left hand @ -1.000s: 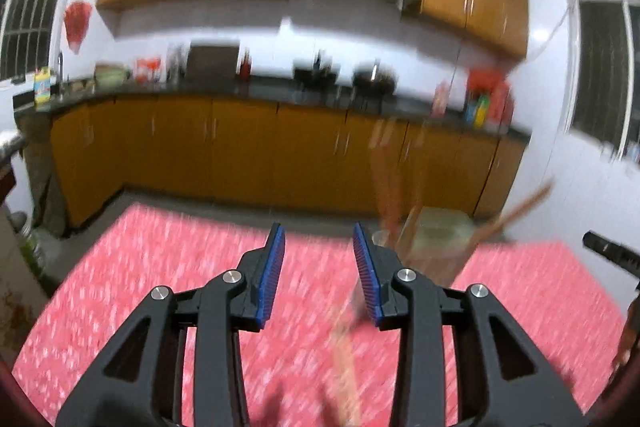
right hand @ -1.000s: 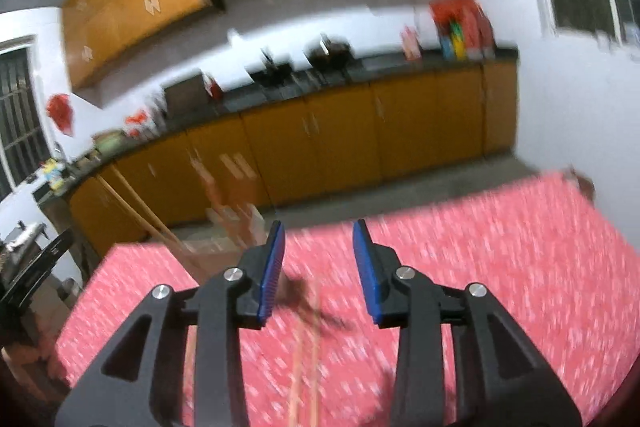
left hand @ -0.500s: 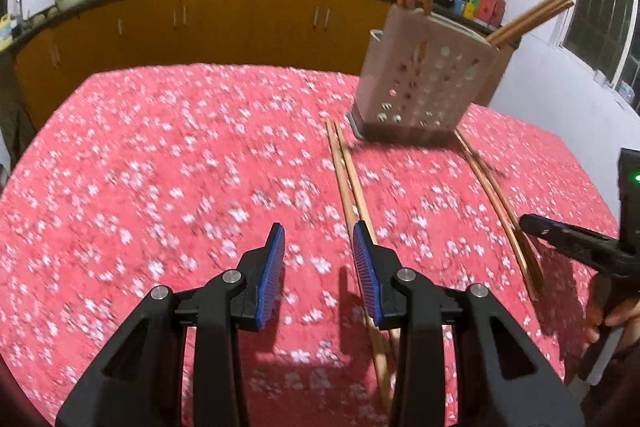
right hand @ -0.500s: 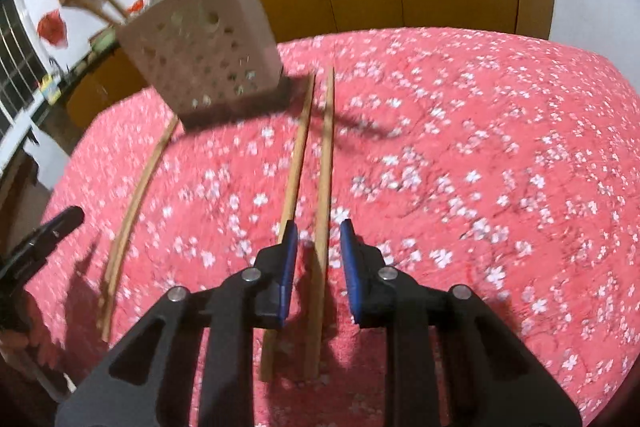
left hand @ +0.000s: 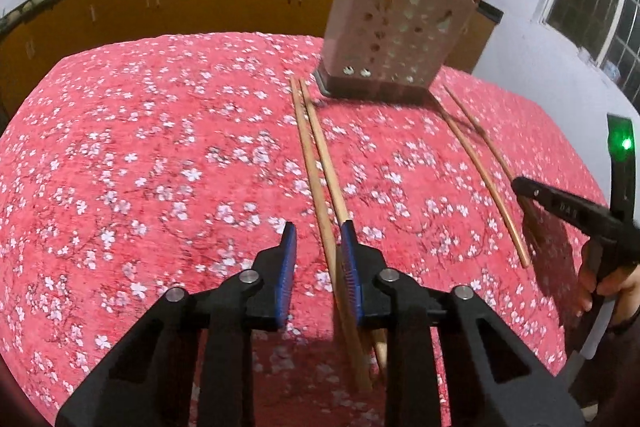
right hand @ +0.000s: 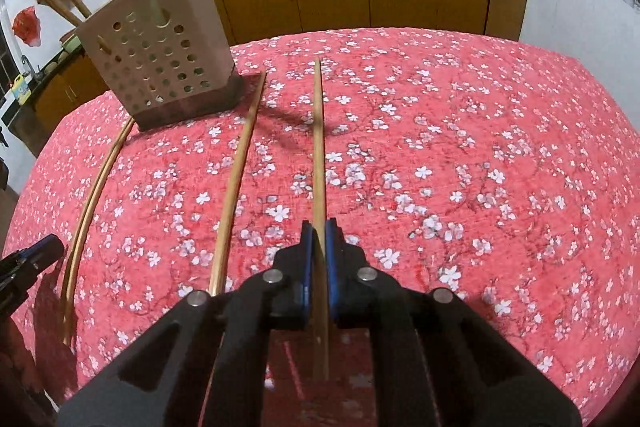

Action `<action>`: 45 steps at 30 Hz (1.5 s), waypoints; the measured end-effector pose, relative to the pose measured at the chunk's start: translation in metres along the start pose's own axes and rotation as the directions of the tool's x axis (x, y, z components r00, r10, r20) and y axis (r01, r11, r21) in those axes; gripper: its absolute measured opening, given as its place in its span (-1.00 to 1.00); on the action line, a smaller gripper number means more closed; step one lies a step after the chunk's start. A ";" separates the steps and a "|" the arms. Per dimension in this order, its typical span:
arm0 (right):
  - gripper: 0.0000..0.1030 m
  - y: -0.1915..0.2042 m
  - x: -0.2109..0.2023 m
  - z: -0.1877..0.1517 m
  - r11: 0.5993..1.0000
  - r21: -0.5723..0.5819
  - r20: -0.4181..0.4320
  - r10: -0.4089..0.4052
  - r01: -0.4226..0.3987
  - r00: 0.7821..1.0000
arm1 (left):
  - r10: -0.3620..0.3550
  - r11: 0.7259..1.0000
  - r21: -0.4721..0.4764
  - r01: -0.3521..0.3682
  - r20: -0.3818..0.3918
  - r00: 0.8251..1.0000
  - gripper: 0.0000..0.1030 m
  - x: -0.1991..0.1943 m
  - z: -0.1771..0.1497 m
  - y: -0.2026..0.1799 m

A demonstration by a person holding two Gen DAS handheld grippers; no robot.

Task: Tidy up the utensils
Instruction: 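Lower both grippers back to the loose chopsticks on the table, then grasp a wooden chopstick with the left gripper while the right gripper grasps another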

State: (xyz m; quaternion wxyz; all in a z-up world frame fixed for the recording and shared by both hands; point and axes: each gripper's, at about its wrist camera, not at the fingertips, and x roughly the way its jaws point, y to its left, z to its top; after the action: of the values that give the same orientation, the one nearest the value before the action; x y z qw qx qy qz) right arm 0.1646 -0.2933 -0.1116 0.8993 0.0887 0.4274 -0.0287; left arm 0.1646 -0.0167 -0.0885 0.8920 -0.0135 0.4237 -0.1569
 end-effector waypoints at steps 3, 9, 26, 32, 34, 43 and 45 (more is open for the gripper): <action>-0.84 0.001 0.001 0.001 1.000 0.002 0.000 0.003 -0.003 1.000 | 0.017 1.000 0.020 -0.016 -0.021 1.000 -0.61 0.006 -0.001 -0.004; -0.84 0.004 -0.002 -0.001 1.000 -0.009 -0.001 -0.003 0.003 1.000 | 0.060 0.996 0.066 -0.057 -0.031 0.998 -0.62 0.011 -0.001 -0.012; -0.84 0.004 0.002 0.005 0.999 -0.038 0.014 -0.021 0.021 1.000 | 0.200 0.980 -0.018 -0.200 -0.022 0.980 -0.85 0.024 0.028 0.035; -0.84 0.003 0.013 0.013 0.999 -0.033 0.024 -0.023 0.023 0.999 | 0.186 0.981 -0.058 -0.185 0.000 0.983 -0.85 0.023 0.028 0.048; -0.84 0.002 0.015 0.014 0.999 -0.031 0.025 -0.020 0.021 0.999 | 0.177 0.982 -0.065 -0.177 0.002 0.984 -0.85 0.021 0.028 0.050; -0.84 0.000 0.016 0.012 1.000 -0.019 0.027 -0.012 0.012 1.000 | 0.155 0.984 -0.088 -0.154 0.005 0.988 -0.84 0.013 0.021 0.056; -0.84 0.000 0.016 0.012 1.000 -0.019 0.027 -0.011 0.011 1.000 | 0.153 0.984 -0.090 -0.152 0.006 0.988 -0.83 0.013 0.021 0.056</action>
State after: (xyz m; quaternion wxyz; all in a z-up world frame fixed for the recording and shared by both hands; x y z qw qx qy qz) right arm 0.1840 -0.2954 -0.1166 0.9055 0.0773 0.4161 -0.0307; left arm 0.2028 0.0310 -0.0935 0.9025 -0.0220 0.4245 -0.0691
